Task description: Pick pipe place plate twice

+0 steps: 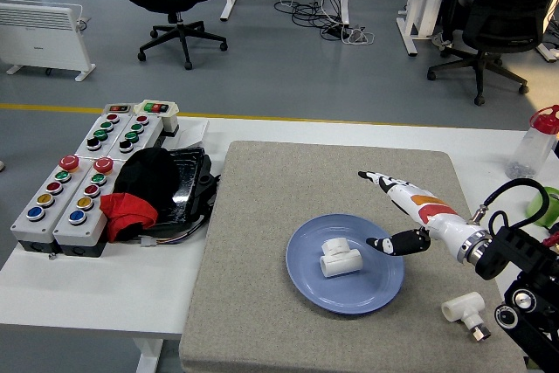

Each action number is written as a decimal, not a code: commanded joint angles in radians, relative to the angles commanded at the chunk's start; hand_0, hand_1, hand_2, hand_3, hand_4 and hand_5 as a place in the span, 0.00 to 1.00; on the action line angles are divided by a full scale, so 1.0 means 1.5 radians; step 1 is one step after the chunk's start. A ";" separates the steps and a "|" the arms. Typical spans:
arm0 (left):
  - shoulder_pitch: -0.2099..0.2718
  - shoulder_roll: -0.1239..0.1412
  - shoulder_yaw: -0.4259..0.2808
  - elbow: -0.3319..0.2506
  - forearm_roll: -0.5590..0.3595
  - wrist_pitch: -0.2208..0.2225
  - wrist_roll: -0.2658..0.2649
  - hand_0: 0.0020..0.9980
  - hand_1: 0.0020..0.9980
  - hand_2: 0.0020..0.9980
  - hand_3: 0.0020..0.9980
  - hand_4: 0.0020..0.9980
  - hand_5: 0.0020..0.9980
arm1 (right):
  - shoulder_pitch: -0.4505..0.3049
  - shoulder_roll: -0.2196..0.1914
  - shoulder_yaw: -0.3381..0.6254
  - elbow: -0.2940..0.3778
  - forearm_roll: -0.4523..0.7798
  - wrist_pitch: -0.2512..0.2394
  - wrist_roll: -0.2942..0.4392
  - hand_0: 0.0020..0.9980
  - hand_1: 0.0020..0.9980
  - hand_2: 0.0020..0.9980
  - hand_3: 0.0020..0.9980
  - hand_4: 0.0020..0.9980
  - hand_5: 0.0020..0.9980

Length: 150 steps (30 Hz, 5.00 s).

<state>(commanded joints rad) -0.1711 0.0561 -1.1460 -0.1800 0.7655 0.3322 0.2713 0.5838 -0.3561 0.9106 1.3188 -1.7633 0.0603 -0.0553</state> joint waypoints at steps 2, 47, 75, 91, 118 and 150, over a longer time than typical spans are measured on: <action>0.000 0.000 0.000 0.000 0.000 0.000 0.000 0.72 0.76 0.73 0.68 0.42 1.00 | -0.007 -0.011 0.014 0.009 0.001 0.018 -0.007 1.00 0.95 1.00 1.00 0.85 0.34; -0.005 0.000 -0.005 0.000 0.006 0.000 0.001 0.72 0.76 0.73 0.68 0.42 1.00 | -0.193 -0.192 0.100 0.175 0.012 0.251 -0.142 0.80 0.83 0.93 0.95 0.83 0.32; -0.004 -0.002 -0.004 0.000 0.008 -0.001 0.003 0.72 0.76 0.73 0.68 0.41 1.00 | -0.190 -0.194 0.077 0.159 -0.055 0.226 -0.087 0.70 0.73 0.78 0.86 0.77 0.23; 0.001 -0.003 -0.004 0.000 0.013 -0.002 0.004 0.72 0.76 0.73 0.68 0.41 1.00 | -0.190 -0.193 0.065 0.155 -0.060 0.209 -0.079 0.46 0.56 0.60 0.79 0.70 0.17; -0.003 -0.003 0.001 0.000 0.001 -0.003 0.001 0.72 0.76 0.73 0.68 0.41 1.00 | -0.184 -0.190 0.069 0.160 -0.036 0.182 -0.082 0.42 0.52 0.55 0.76 0.64 0.13; -0.006 -0.001 0.004 0.000 -0.004 -0.002 0.001 0.72 0.76 0.72 0.68 0.41 1.00 | -0.053 -0.085 0.041 0.161 -0.030 0.182 -0.082 0.42 0.52 0.55 0.75 0.61 0.12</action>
<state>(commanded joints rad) -0.1796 0.0544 -1.1397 -0.1800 0.7597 0.3288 0.2724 0.5037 -0.4842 0.9717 1.5608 -1.8090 0.3326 -0.1776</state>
